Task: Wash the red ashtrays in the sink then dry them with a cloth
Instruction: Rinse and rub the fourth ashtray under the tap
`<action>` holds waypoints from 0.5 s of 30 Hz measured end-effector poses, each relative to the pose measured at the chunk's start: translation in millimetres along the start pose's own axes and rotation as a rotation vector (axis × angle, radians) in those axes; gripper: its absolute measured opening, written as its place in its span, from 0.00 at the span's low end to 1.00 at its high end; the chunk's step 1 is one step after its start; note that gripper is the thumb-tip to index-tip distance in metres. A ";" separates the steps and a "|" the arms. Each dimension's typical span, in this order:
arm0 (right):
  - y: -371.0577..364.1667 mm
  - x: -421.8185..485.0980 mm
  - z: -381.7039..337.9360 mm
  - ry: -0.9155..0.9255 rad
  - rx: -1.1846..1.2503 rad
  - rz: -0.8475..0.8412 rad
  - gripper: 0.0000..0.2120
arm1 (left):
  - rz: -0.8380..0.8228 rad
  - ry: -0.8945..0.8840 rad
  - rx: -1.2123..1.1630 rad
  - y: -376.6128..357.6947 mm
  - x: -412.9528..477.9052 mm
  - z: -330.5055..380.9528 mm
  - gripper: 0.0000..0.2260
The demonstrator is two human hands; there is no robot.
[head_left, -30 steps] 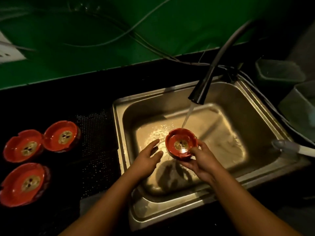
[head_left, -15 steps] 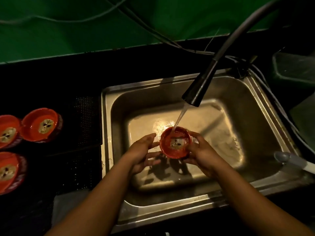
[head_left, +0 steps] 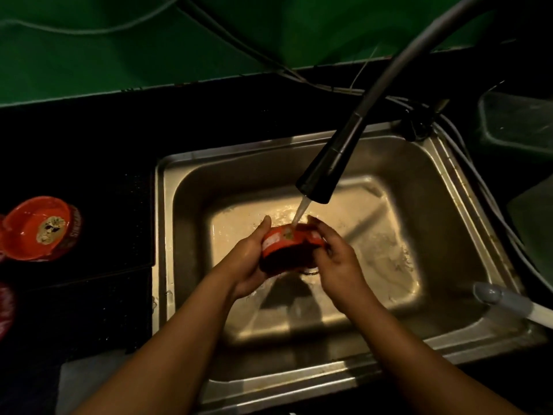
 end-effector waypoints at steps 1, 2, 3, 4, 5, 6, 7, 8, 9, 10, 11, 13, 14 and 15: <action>4.1 2.9 10.9 -0.134 0.162 0.054 0.20 | -0.011 -0.041 0.069 -4.8 -1.2 3.6 0.23; 7.2 4.7 21.8 -0.253 0.262 0.095 0.19 | -0.005 -0.092 0.156 -9.3 -3.1 8.5 0.22; 8.4 5.0 30.2 -0.345 0.325 0.114 0.18 | -0.001 -0.150 0.236 -16.3 -6.9 15.4 0.19; 7.9 4.9 35.9 -0.412 0.360 0.113 0.17 | 0.003 -0.198 0.298 -23.4 -10.1 22.1 0.16; 4.1 3.9 37.7 -0.461 0.400 0.089 0.15 | 0.004 -0.236 0.349 -30.4 -12.5 28.2 0.13; -1.7 2.4 37.1 -0.498 0.436 0.046 0.14 | 0.001 -0.266 0.384 -36.0 -13.7 33.4 0.12; -8.7 0.2 34.4 -0.531 0.466 -0.009 0.13 | 0.000 -0.288 0.422 -40.5 -12.6 37.2 0.10; -14.5 -2.7 32.9 -0.574 0.476 -0.060 0.11 | 0.006 -0.317 0.468 -44.5 -10.8 40.8 0.10; -19.1 -7.3 33.1 -0.648 0.481 -0.098 0.10 | 0.026 -0.355 0.517 -47.4 -9.2 45.8 0.10; -21.9 -13.1 37.0 -0.758 0.491 -0.121 0.10 | 0.052 -0.394 0.568 -49.1 -8.4 51.4 0.10; -25.6 -20.4 38.8 -0.871 0.518 -0.153 0.09 | 0.067 -0.420 0.593 -50.3 -7.7 56.2 0.09; -33.4 -30.6 36.8 -1.016 0.594 -0.254 0.10 | 0.067 -0.440 0.625 -49.9 -5.3 62.0 0.10; -34.4 -32.1 37.2 -1.051 0.614 -0.288 0.13 | 0.072 -0.452 0.639 -47.9 -3.4 64.8 0.12; -34.3 -32.5 37.4 -1.073 0.621 -0.309 0.18 | 0.097 -0.469 0.654 -44.1 -0.4 67.6 0.14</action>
Point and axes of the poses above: each hand's wrist, its own x-axis towards the middle knuckle, its own y-axis out of the back of the hand, z = x × y, the point moved 8 cm from there along x, towards the middle knuckle, and after that the axes turned 7 degrees about x, right-handed, at the moved point
